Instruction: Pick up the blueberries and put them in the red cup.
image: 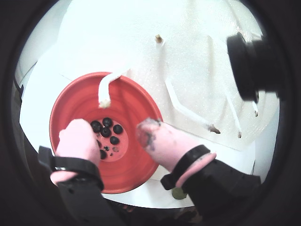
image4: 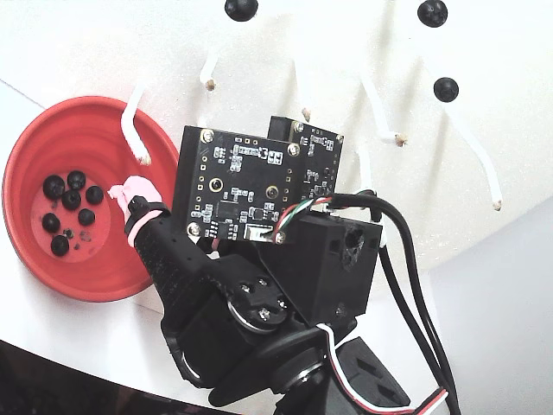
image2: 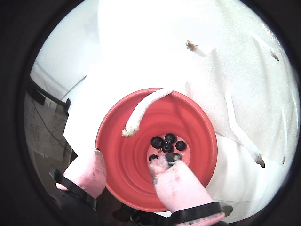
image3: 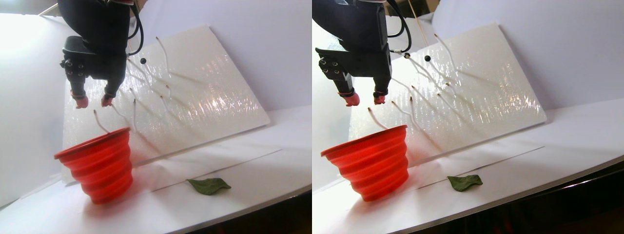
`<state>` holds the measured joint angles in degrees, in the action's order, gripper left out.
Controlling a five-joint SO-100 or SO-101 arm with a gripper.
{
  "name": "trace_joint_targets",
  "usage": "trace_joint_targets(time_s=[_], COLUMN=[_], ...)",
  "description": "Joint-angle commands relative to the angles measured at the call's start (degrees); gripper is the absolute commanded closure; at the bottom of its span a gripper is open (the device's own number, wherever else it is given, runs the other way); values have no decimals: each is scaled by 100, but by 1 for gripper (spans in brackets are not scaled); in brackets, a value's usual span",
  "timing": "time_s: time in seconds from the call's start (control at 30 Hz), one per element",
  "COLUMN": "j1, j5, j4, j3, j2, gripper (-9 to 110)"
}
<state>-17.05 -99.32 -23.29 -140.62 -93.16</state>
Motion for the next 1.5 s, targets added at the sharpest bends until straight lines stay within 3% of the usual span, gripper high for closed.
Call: trace_joint_targets(time_s=[0.0, 1.47], j1=[-97, 659], j5=[-26, -185], j4=[97, 1978], j3=[18, -1143], j2=[-765, -4465], gripper=[83, 84])
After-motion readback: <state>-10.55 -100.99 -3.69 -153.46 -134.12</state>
